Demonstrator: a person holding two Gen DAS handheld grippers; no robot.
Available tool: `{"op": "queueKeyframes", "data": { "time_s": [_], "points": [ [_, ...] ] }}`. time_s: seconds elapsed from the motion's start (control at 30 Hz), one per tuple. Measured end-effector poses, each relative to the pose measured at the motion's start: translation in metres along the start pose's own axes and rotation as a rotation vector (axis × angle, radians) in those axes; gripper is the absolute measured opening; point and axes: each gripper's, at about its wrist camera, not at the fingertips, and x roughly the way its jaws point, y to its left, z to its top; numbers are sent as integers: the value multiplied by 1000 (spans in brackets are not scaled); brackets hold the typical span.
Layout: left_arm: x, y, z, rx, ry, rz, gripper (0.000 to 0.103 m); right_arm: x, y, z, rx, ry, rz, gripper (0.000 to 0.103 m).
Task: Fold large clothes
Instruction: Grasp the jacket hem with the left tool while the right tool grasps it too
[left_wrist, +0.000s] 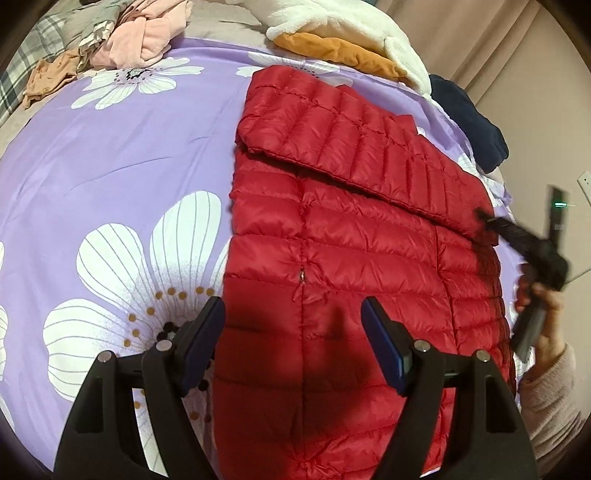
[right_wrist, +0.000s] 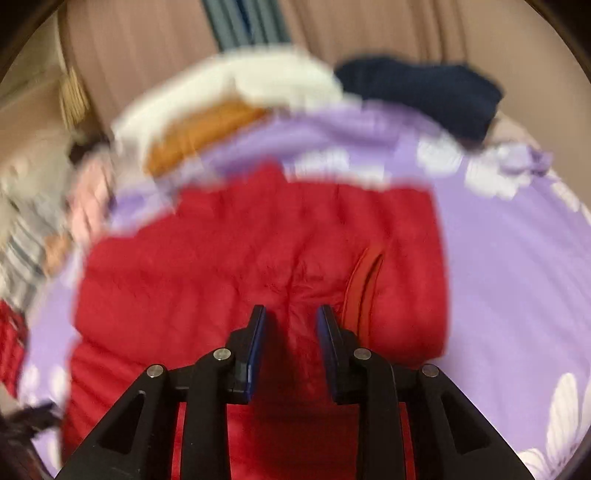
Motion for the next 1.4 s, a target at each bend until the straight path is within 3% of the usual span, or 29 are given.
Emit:
{"op": "queueKeyframes", "data": {
  "time_s": [0.1,0.23,0.3,0.37,0.43,0.57,0.77,0.87,1.2,1.3,1.4],
  "points": [
    [-2,2,-2,-7,5,4,76,7,-8,2,17,32,12,27],
    [-8,10,-9,-41,6,-6,76,-32,-15,1,74,2,112,28],
    [-11,15,-14,-73,7,-23,76,-56,-25,-9,110,-18,168,42],
    [-15,20,-19,-105,8,-44,76,-72,-32,-23,143,-16,196,49],
    [-18,27,-25,-141,11,-75,78,-84,-43,-42,171,-3,213,49],
    [-20,37,-38,-197,23,-118,80,-99,-67,-85,208,30,166,49],
    [-6,45,-57,-263,62,-206,83,-103,-82,-128,291,92,227,49],
    [-7,41,-60,-264,42,-231,91,-102,-80,-140,323,104,290,49],
    [-14,32,-88,-284,95,-403,90,-107,-77,-170,414,168,519,49],
    [-16,29,-99,-301,117,-466,90,-112,-72,-176,414,176,541,49],
    [-18,24,-105,-303,124,-476,87,-114,-71,-178,415,177,542,49]
  ]
}}
